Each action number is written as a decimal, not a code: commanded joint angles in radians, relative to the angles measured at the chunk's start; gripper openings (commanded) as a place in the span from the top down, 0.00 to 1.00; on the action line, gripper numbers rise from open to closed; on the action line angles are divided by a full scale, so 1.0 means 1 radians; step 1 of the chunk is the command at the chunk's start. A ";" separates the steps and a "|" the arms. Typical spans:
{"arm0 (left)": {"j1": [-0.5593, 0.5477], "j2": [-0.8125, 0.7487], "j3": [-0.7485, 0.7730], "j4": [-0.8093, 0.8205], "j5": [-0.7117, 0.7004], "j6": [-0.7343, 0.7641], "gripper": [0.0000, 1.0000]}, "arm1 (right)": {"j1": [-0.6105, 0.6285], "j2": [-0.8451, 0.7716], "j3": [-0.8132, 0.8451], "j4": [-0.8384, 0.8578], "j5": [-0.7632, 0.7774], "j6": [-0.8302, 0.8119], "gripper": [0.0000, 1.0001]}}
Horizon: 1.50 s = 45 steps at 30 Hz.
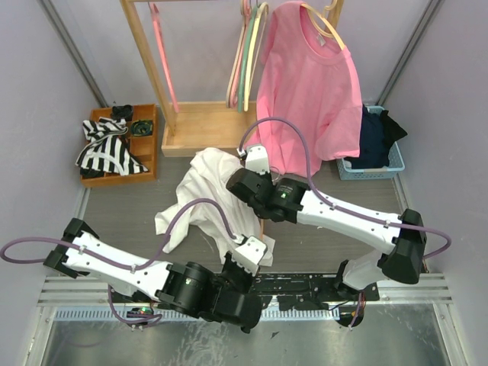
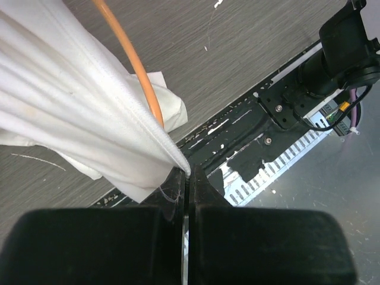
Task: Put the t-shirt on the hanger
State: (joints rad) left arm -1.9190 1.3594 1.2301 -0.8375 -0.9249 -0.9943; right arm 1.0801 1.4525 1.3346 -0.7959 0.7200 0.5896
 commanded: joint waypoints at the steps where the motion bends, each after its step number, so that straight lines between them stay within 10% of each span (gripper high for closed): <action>1: 0.024 -0.018 0.041 0.217 0.167 0.027 1.00 | 0.013 -0.080 -0.037 0.374 0.204 0.021 0.99; 22: 0.207 -0.082 0.077 0.219 0.156 0.169 1.00 | 0.052 -0.237 -0.052 0.364 0.012 -0.101 0.99; 32: 0.213 -0.166 0.114 0.161 0.221 0.191 0.66 | 0.052 -0.324 -0.092 0.362 -0.201 -0.183 0.99; 45: 0.221 -0.316 0.116 0.069 0.168 0.226 0.53 | 0.052 -0.426 -0.239 0.381 -0.285 -0.223 0.99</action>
State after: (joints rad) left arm -1.7031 1.0981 1.3155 -0.7341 -0.7208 -0.8040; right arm 1.1294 1.0821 1.1130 -0.5255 0.4603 0.3740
